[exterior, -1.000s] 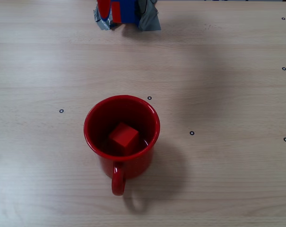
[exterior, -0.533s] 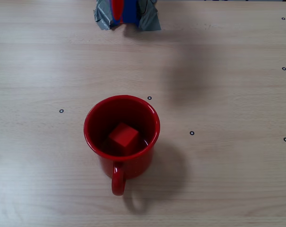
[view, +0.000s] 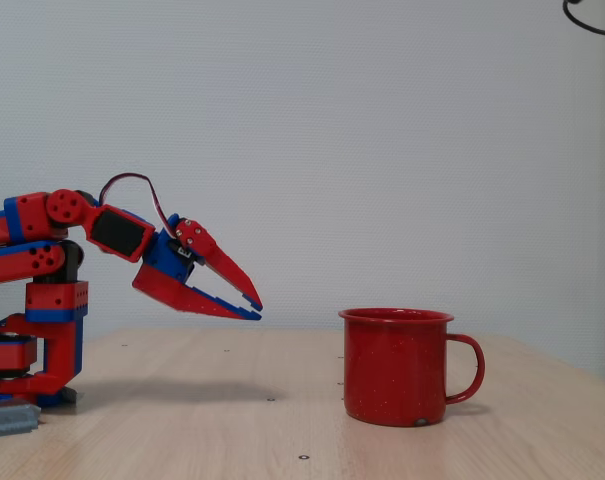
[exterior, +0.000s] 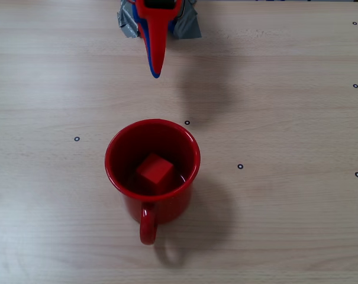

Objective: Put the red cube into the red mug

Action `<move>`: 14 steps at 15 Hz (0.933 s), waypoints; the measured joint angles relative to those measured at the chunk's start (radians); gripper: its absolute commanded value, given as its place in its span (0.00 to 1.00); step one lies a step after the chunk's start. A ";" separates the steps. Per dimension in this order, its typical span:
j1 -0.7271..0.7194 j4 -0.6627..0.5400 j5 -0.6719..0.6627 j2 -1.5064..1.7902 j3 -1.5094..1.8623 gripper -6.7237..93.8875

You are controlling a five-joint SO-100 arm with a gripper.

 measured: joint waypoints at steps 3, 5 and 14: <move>-0.012 0.060 0.026 0.000 0.000 0.07; -0.012 0.155 0.026 0.000 0.000 0.07; 0.003 0.158 0.026 0.000 0.000 0.07</move>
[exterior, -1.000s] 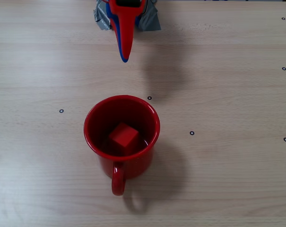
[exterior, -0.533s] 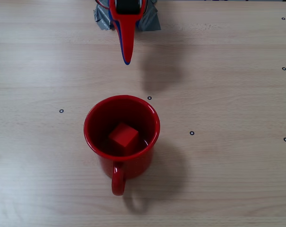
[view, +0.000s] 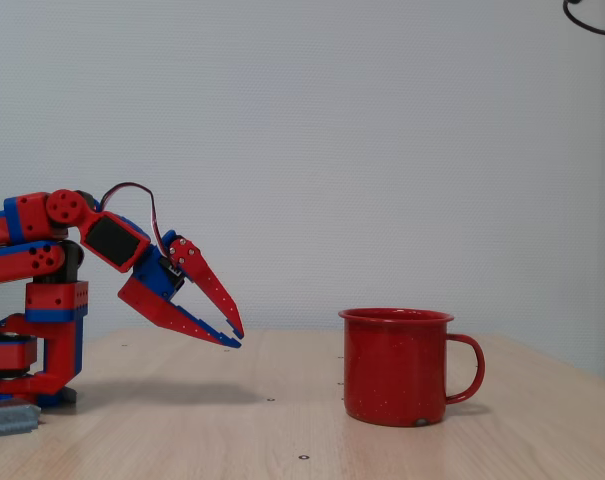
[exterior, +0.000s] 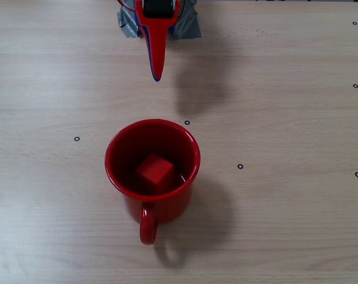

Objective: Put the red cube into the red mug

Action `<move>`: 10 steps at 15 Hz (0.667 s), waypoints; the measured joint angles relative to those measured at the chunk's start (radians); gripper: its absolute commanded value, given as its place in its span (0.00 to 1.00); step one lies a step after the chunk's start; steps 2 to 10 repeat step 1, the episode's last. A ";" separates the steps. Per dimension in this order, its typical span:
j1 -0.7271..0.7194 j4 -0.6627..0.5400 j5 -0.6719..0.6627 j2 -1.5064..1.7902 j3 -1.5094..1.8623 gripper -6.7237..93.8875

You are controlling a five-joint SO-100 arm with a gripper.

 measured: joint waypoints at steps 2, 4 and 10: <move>0.000 0.000 0.000 0.000 0.000 0.07; 0.000 0.000 0.000 0.000 0.000 0.07; 0.000 0.000 0.000 0.000 0.000 0.07</move>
